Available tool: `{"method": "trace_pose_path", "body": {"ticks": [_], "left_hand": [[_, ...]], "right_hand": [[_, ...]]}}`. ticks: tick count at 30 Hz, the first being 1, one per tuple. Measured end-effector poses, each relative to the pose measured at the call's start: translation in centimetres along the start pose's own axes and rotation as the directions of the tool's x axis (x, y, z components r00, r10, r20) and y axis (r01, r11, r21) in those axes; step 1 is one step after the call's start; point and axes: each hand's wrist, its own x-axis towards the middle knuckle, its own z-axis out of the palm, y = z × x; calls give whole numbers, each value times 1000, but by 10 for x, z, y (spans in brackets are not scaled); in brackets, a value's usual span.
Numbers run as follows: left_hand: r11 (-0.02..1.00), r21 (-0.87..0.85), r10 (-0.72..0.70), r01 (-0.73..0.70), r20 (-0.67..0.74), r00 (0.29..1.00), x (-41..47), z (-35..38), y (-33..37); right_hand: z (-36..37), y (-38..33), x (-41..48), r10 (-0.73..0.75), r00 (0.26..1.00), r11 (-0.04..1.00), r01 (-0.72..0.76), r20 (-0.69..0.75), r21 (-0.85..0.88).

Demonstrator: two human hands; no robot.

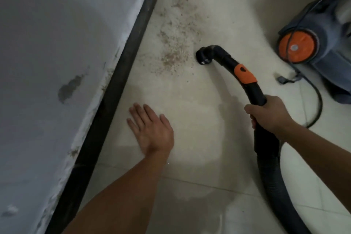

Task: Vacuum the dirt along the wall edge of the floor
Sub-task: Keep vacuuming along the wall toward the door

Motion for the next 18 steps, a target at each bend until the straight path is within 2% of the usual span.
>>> {"method": "trace_pose_path", "body": {"ticks": [3,6,9,13,18], "left_hand": [[1000,-13,-4,4,-5,1000,-1,-1,0],[1000,-8,-5,5,-12,1000,-1,0,0],[1000,-25,-9,8,-23,1000,0,0,1],[1000,-27,-2,0,-73,997,0,3,0],[1000,-3,-11,11,-76,997,0,1,1]], "right_hand": [[-4,16,-39,-13,1000,994,16,27,-110],[-9,32,-67,4,992,985,19,128,-174],[-16,33,-52,-29,995,971,51,100,-233],[-17,8,5,-57,998,983,58,10,-173],[-10,-16,30,-91,989,991,102,118,-92]]}}
